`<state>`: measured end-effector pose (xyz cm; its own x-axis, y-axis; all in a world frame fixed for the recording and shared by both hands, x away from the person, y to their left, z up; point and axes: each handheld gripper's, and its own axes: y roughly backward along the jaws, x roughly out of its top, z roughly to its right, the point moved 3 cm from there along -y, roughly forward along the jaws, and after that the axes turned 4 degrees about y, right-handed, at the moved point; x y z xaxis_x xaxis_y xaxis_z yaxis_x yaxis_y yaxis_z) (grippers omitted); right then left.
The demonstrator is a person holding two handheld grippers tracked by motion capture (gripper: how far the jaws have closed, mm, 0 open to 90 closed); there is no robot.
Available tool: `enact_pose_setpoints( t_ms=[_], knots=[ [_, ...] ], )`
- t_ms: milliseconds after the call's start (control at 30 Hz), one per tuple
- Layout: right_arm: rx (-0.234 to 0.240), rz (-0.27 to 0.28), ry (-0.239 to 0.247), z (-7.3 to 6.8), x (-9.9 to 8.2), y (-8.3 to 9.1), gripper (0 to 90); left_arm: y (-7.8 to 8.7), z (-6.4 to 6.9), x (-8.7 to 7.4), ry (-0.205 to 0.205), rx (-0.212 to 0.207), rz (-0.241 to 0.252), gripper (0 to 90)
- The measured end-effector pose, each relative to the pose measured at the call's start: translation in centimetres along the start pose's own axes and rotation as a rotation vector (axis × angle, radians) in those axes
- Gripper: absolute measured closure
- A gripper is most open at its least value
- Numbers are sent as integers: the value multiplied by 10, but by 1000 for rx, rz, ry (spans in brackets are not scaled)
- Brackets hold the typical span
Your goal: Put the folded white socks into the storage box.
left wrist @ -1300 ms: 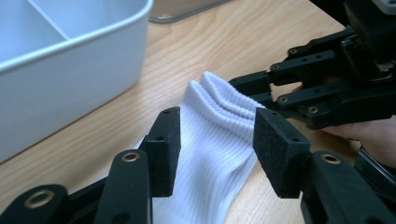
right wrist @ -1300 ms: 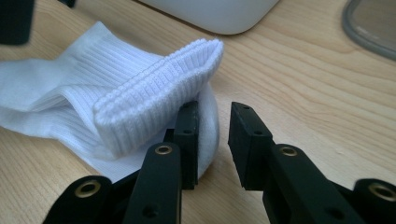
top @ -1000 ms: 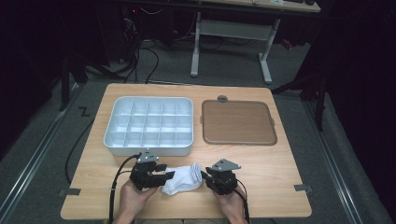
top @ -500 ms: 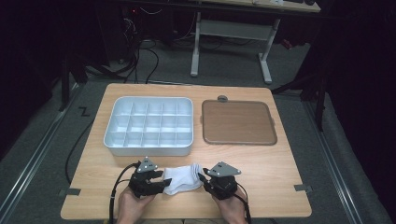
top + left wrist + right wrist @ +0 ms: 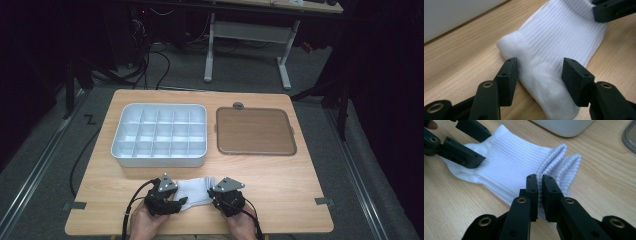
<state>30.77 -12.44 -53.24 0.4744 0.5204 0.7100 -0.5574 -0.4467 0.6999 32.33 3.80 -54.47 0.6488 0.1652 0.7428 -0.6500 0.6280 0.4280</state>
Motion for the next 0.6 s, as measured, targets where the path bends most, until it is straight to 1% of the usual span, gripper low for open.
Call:
enact_pose_setpoints(
  t_ms=[67,100,167,233,300,467,600],
  knots=[
    [-16,6,-2,0,-1,4,851,0,-1,0,22,-4,5,468],
    [-23,5,1,1,-1,6,850,0,-2,0,24,-7,9,469],
    [-36,2,-2,3,-4,6,843,1,-2,-1,14,-5,21,475],
    [-53,-11,6,2,-9,3,833,0,-2,-2,11,-2,28,476],
    [-67,-5,11,1,-13,2,827,-1,-2,-2,11,2,35,476],
    [-67,2,5,3,-15,1,800,-4,-2,0,8,24,36,462],
    [-72,10,3,4,-17,1,778,-5,-2,0,9,30,46,457]
  ],
)
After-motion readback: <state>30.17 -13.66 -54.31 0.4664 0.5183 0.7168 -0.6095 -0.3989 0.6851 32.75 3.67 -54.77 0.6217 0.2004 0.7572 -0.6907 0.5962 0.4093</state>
